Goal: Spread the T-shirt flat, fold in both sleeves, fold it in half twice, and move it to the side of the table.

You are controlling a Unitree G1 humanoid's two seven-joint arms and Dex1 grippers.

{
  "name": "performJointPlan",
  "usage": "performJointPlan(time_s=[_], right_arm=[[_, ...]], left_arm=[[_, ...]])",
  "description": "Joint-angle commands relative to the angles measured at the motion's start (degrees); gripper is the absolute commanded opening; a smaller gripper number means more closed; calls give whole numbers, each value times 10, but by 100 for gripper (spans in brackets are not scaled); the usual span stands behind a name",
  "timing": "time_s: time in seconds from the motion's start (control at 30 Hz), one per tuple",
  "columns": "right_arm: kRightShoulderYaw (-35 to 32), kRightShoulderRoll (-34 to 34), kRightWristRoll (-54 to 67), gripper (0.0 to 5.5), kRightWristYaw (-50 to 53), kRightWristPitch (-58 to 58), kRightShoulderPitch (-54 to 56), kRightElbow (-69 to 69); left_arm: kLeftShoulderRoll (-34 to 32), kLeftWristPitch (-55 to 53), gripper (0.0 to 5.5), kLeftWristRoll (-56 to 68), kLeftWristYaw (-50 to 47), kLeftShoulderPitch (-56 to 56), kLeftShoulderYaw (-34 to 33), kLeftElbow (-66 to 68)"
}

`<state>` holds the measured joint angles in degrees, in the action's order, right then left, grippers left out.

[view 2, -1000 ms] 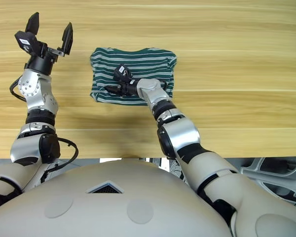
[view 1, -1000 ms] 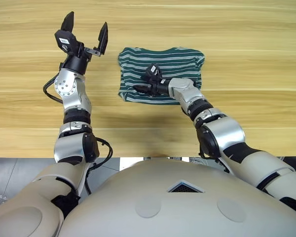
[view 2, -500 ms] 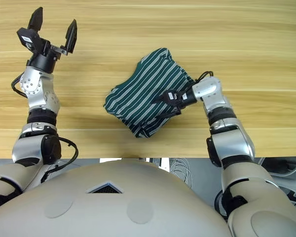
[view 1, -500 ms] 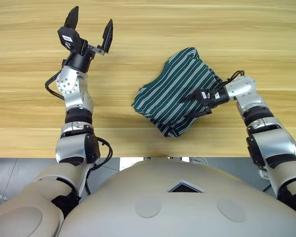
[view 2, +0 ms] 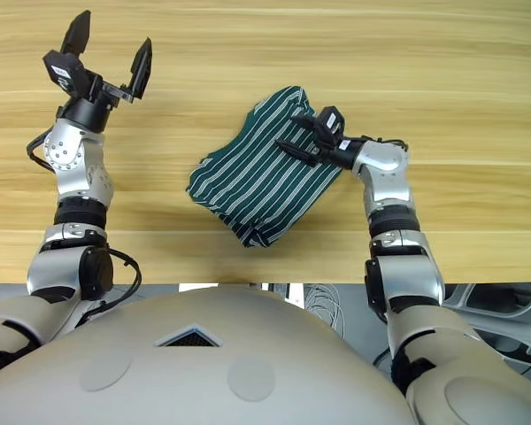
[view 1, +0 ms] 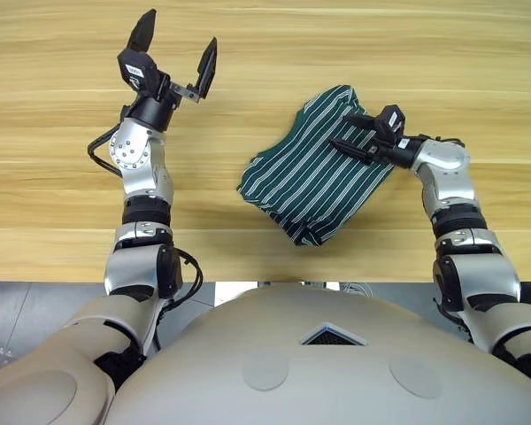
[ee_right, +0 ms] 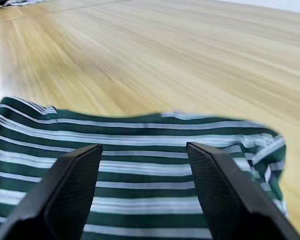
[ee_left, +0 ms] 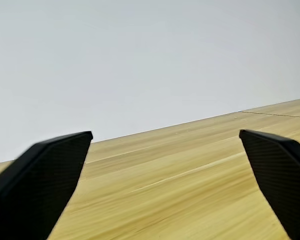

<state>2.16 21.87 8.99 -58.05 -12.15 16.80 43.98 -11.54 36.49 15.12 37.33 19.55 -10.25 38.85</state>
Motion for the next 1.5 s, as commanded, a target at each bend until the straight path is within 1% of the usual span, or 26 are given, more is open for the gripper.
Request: performJointPlan(time_s=[0.03, 0.1, 0.23, 0.37, 0.5, 0.6, 0.73, 0.9, 1.03, 1.17, 1.27, 1.33, 1.4, 1.43, 1.5], right_arm=[[-21, 33, 4, 315, 12, 43, -7, -2], [-7, 28, -11, 315, 14, 61, -1, 9], [32, 8, -68, 315, 63, 76, 32, 67], [35, -17, -78, 315, 77, 98, 82, 135], [35, -59, -90, 315, 112, 122, 156, 224], [51, -100, -114, 315, 127, 110, 210, 273], [70, -156, -142, 315, 124, 77, 250, 294], [76, -206, -163, 315, 136, 52, 267, 313], [73, -227, -175, 315, 164, 33, 270, 321], [46, -222, -160, 315, 182, 9, 286, 317], [12, -209, -134, 315, 166, -13, 296, 308], [-5, -191, -117, 315, 124, -35, 295, 296], [-21, -158, -87, 315, 27, -79, 275, 261], [-26, -135, -68, 315, -34, -111, 252, 233], [-15, -70, -66, 315, -111, -213, 187, 184]], left_arm=[[-1, 0, 537, -3, -7, -11, 4, -11], [-1, -1, 537, -5, -8, -13, 6, -13], [-3, -2, 537, -5, -10, -13, 9, -19], [-3, -2, 537, -3, -13, -19, 9, -27], [-1, -2, 537, -2, -17, -20, 11, -29], [2, 0, 537, -3, -16, -17, 14, -22], [4, 0, 537, -1, -13, -10, 16, -16], [9, 1, 537, 3, -10, -6, 19, -11], [9, 2, 537, 5, -6, -4, 19, -8], [6, 4, 537, 5, -5, -4, 16, -9], [-5, 18, 537, -9, -9, -8, 16, -5], [-24, 24, 537, -9, -1, -19, 12, -15], [-59, 41, 537, -23, 18, -42, 16, -20], [-80, 56, 537, -32, 35, -55, 21, -18], [-131, 94, 537, -69, 56, -83, 34, 2]])
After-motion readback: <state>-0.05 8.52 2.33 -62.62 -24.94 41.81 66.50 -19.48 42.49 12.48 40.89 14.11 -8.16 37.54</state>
